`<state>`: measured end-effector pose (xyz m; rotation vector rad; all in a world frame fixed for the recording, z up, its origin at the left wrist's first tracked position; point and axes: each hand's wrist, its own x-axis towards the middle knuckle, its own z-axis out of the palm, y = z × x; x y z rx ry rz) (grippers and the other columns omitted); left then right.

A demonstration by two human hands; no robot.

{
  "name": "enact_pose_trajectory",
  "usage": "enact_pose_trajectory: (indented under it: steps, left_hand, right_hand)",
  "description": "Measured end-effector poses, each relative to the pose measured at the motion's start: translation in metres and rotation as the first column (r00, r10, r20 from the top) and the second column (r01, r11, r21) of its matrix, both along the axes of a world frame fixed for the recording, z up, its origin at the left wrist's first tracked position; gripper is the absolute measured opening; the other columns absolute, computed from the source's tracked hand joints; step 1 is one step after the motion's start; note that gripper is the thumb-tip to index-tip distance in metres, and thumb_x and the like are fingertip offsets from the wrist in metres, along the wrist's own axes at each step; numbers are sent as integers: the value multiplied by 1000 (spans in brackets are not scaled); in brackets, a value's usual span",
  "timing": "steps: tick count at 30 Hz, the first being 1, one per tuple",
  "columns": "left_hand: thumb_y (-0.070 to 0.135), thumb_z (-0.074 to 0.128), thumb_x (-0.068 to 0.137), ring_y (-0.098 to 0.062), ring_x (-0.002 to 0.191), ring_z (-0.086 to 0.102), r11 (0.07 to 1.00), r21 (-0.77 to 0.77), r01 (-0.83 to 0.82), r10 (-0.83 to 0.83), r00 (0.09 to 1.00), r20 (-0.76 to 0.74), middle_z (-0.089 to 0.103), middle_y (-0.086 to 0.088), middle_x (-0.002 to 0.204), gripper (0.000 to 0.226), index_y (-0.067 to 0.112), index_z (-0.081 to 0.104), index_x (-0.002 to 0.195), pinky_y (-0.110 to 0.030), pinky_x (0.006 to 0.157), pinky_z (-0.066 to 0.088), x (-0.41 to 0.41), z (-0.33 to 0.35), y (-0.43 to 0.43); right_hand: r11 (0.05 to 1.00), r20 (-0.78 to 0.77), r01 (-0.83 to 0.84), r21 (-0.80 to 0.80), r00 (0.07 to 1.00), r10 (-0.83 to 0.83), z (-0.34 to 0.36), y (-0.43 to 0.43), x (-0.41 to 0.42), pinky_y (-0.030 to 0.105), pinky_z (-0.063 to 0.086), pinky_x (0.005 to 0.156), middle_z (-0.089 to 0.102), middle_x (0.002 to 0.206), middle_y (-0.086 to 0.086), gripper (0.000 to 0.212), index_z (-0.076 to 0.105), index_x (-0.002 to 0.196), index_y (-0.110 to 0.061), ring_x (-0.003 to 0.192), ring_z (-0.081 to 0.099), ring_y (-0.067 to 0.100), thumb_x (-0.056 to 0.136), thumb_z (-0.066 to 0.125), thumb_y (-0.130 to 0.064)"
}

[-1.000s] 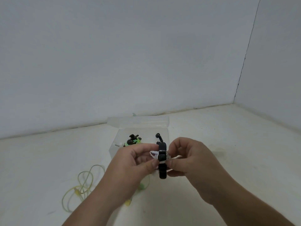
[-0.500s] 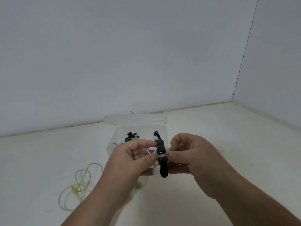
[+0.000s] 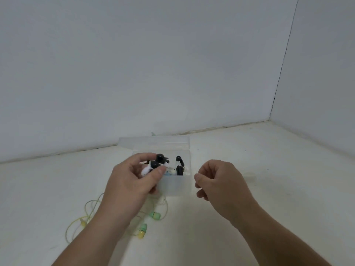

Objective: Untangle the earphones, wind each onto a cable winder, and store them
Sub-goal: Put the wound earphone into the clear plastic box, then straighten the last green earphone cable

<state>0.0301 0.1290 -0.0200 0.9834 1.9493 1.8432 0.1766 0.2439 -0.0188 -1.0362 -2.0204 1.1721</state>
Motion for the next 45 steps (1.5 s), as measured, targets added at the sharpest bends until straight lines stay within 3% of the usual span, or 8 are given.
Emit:
enact_pose_trajectory:
  steps: [6,13,17,20,23,28,36,45]
  left_hand:
    - [37,80,77,-5,89,66,921,-315,-228,69,893,-445,72,14,95,27,38,72,103,-26,74,49,-10,7,37]
    - [75,32,89,-23,140,26,606,-695,-387,-335,668,-664,39,5,147,54,46,60,126,-47,113,23,-26,8,50]
    - [64,39,93,-6,103,57,797,-597,-94,-365,712,-599,63,20,100,40,36,67,94,-40,93,44,-27,18,22]
    - [19,65,88,-2,71,65,944,-153,-291,119,737,-666,70,17,73,13,28,75,86,-29,72,53,-25,21,-5]
    - [16,64,71,-8,52,56,934,-187,-305,131,777,-615,63,11,56,12,25,69,65,-25,55,45,-26,14,-23]
    - [28,54,58,-9,57,55,895,-432,-107,-130,865,-485,67,9,64,16,21,68,62,-28,59,45,-40,-4,-33]
    - [48,68,85,-6,73,60,679,-697,-229,-376,707,-599,66,9,78,24,24,69,79,-29,69,50,-45,-20,-29]
    - [34,67,92,-11,70,58,933,-330,146,-329,716,-616,60,13,74,15,33,57,80,-30,62,47,-12,-14,-25]
  right_hand:
    - [999,-46,1,-36,999,-2,-2,3,1,46,61,69,71,68,6,13,63,73,-13,56,71,13,86,61,-13]
    - [1000,-58,-18,-25,998,16,-7,5,0,46,61,69,71,68,6,13,63,72,-14,55,70,13,85,62,-14]
    - [996,15,-88,2,996,88,-11,3,-1,41,61,68,71,66,2,14,64,70,-18,59,71,13,83,61,-15]
    - [975,186,-207,74,964,191,-16,-2,-4,24,51,59,67,65,-4,15,64,70,-22,63,66,8,84,60,-19]
    - [936,300,-322,139,915,270,-21,-9,-8,13,39,57,63,69,-11,11,68,76,-24,65,58,2,85,62,-22]
    - [856,320,-483,185,853,413,-25,-19,-8,9,41,70,60,92,-16,9,67,93,-32,84,57,-1,88,66,-25]
    - [756,403,-586,290,792,459,-22,-28,-9,8,35,87,44,118,-26,23,65,113,-37,97,49,-6,90,65,-35]
    - [851,151,-367,375,930,335,-15,-29,-9,2,35,82,55,107,-29,41,48,108,-47,102,50,-14,81,73,-29]
